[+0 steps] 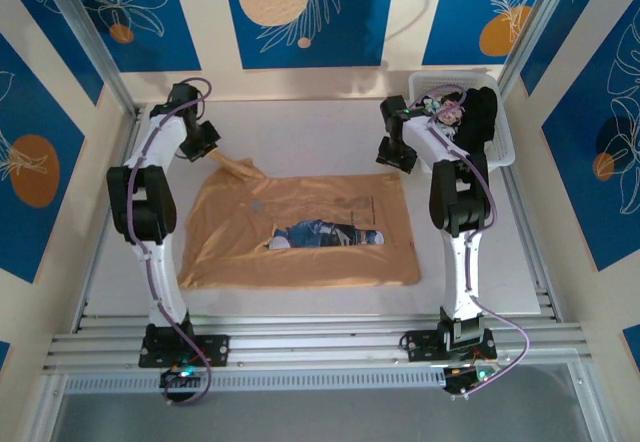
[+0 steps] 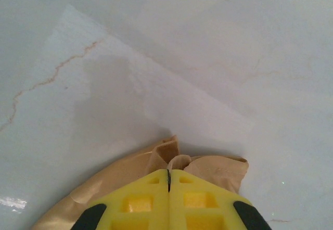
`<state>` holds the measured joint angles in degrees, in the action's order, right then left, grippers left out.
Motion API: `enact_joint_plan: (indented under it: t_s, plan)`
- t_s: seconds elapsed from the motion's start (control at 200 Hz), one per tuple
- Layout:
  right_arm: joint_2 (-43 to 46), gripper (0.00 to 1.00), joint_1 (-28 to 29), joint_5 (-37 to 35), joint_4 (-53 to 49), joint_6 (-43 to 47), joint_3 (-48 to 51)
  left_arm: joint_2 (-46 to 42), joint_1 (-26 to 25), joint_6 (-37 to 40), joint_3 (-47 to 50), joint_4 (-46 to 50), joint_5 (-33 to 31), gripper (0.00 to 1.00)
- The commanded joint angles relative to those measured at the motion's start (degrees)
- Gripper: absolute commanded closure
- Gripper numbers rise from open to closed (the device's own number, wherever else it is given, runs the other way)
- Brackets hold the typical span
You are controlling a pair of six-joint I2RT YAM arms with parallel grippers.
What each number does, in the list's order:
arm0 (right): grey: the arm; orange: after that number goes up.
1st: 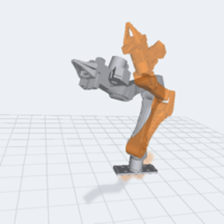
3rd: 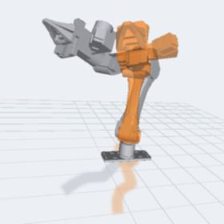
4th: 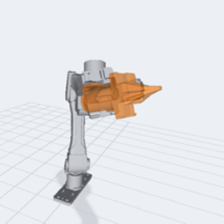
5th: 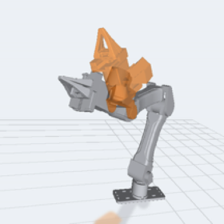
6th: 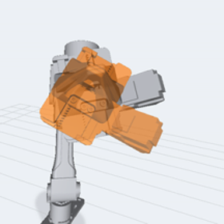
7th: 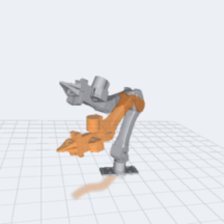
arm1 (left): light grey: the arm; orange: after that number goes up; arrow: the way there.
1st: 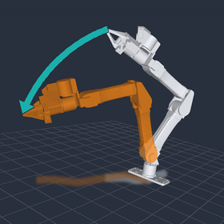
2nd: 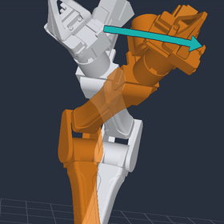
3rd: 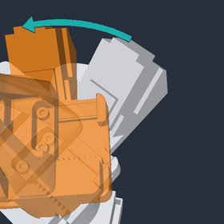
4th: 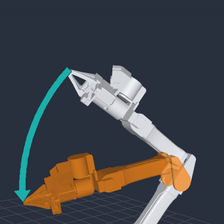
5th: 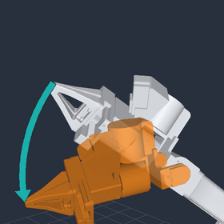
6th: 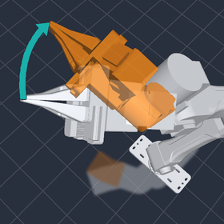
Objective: Fold and stack the t-shirts
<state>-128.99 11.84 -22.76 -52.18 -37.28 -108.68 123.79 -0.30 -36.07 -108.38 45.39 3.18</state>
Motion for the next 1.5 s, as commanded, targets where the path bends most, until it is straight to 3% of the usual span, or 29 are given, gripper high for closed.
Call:
enact_joint_plan:
  t_s: [0.0, 0.095, 0.195, 0.335, 0.455, 0.56, 0.72, 1.22, 1.32, 1.495]
  plan:
    - [-4.3, 0.49, -0.3, -1.9, -4.6, 2.1, -1.4, -2.5, -0.6, -0.8, 1.1, 0.7, 1.4, 1.0]
    - [-3.4, 0.54, -0.6, -7.6, -7.5, 0.7, -1.2, -2.9, -0.7, -0.8, 1.4, 0.9, 1.5, 1.0]
    - [1.9, 0.58, -1.9, -7.7, -2.8, 1.7, 4.4, -3.0, -0.9, -0.7, 1.4, 1.0, 1.7, 1.0]
    - [3.7, 0.58, -4.6, -8.8, -4.5, 1.9, 4.1, -2.9, -1.1, -0.6, 1.7, 0.8, 1.9, 1.0]
    - [5.4, 0.58, -5.9, -7.3, -3.3, 3.2, 5.4, -2.6, -1.2, -0.8, 1.6, 0.7, 2.2, 1.0]
    - [6.4, 0.53, -3.3, -3.0, 0.2, 7.2, 6.4, -2.6, -1.2, -0.7, 1.7, 0.8, 2.0, 1.0]
    - [5.0, 0.49, 0.1, -0.7, -1.1, 5.7, 4.0, -2.5, -1.2, -0.4, 1.9, 0.8, 1.8, 1.0]
    - [-6.3, 0.51, -1.1, 3.4, -7.1, 4.0, -5.8, -3.3, -1.2, -0.2, 1.6, 1.4, 2.0, 1.0]
    - [-7.4, 0.56, -1.3, 3.6, -7.8, 3.6, -6.4, -3.2, -1.1, -0.3, 1.5, 1.4, 2.2, 1.0]
    - [-7.1, 0.79, -1.2, 3.2, -7.4, 4.1, -6.6, -3.2, -1.2, 0.1, 1.2, 1.4, 2.3, 1.0]
